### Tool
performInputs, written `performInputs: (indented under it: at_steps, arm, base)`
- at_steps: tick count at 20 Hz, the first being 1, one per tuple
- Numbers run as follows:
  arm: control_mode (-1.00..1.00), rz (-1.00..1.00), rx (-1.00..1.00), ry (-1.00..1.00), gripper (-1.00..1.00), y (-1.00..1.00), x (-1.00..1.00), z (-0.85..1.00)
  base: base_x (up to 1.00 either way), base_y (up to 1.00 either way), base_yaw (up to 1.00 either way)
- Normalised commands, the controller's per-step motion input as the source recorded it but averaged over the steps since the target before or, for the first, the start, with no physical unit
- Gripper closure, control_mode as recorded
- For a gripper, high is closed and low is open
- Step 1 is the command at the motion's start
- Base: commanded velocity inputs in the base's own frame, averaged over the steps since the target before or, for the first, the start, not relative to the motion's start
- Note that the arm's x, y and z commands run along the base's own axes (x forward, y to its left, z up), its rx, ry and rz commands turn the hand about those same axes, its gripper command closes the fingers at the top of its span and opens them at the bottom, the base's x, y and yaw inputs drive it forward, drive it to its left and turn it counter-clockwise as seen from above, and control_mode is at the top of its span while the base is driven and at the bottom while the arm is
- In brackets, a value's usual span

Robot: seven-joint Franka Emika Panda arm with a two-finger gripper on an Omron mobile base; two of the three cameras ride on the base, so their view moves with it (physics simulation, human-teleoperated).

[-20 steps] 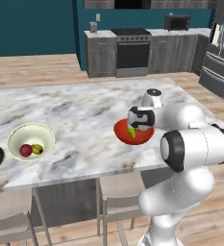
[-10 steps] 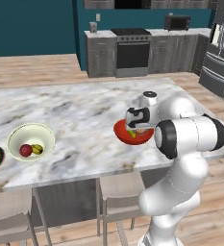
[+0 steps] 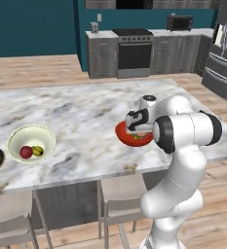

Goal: Take the fruits from the plate on the dining counter and place two fruits in each bowl.

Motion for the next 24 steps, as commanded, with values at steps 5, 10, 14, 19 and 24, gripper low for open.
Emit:
performInputs:
  at_steps: [5, 10, 14, 19, 24]
  arm:
    - [-1.00, 0.00, 0.00, 0.00, -1.00, 0.00, 0.13, -0.11]
    - [-1.00, 0.00, 0.00, 0.00, -1.00, 0.00, 0.00, 0.00]
    - [-1.00, 0.00, 0.00, 0.00, -1.00, 0.00, 0.00, 0.00]
    - [-1.00, -0.02, 0.00, 0.00, -1.00, 0.00, -0.34, 0.37]
    - [-1.00, 0.00, 0.00, 0.00, -1.00, 0.04, -0.64, 0.81]
  base:
    - [0.00, 0.00, 0.00]
    - [0.00, 0.00, 0.00]
    - [0.00, 0.00, 0.00]
    - [0.00, 0.00, 0.00]
    - [0.00, 0.00, 0.00]
